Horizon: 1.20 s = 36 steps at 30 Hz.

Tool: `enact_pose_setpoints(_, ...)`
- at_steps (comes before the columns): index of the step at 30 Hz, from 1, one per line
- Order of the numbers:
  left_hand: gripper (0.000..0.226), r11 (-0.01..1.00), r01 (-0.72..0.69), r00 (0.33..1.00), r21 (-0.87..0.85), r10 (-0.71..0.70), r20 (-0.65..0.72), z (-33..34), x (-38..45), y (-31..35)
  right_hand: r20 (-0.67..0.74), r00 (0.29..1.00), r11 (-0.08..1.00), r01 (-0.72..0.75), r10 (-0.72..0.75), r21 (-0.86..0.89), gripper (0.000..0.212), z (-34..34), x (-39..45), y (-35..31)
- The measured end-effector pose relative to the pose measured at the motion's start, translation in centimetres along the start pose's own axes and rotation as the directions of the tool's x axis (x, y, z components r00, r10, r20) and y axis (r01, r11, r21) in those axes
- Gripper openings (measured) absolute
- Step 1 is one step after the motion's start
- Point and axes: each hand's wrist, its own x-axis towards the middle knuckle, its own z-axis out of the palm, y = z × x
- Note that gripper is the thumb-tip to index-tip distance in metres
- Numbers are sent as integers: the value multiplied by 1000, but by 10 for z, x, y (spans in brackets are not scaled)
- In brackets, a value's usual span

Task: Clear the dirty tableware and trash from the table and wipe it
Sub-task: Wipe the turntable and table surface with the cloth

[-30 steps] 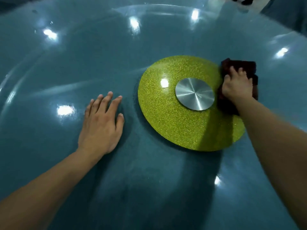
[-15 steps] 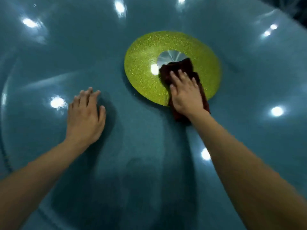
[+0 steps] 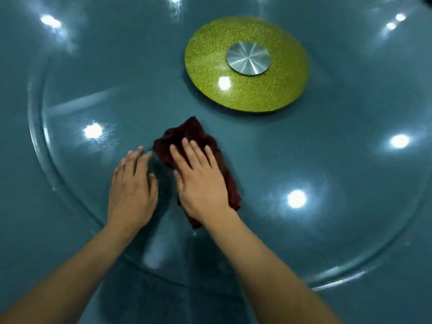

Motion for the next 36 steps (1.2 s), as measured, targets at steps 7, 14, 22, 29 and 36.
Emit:
enact_pose_setpoints(7, 48, 996, 79, 997, 44, -79, -4, -8, -25, -9, -61, 979, 980, -198, 196, -12, 56, -21, -25, 74)
enact_pose_setpoints(14, 53, 994, 78, 997, 77, -76, -31, -13, -48, -27, -46, 895, 894, -446, 445, -39, 56, -52, 86, 167)
enact_pose_setpoints(22, 51, 993, 96, 992, -64, -101, -74, -6, -52, -26, 112, 987, 992, 119, -112, -52, 52, -11, 189, 49)
enact_pose_setpoints(29, 49, 837, 145, 919, -527, -311, -241, -18, -48, -29, 219, 829, 853, 521, -515, 35, 51, 23, 77, -58)
enact_pose_setpoints(36, 46, 844, 246, 889, -477, -393, -236, -21, -39, -29, 234, 852, 883, 463, -468, 81, 52, -2, -66, -35)
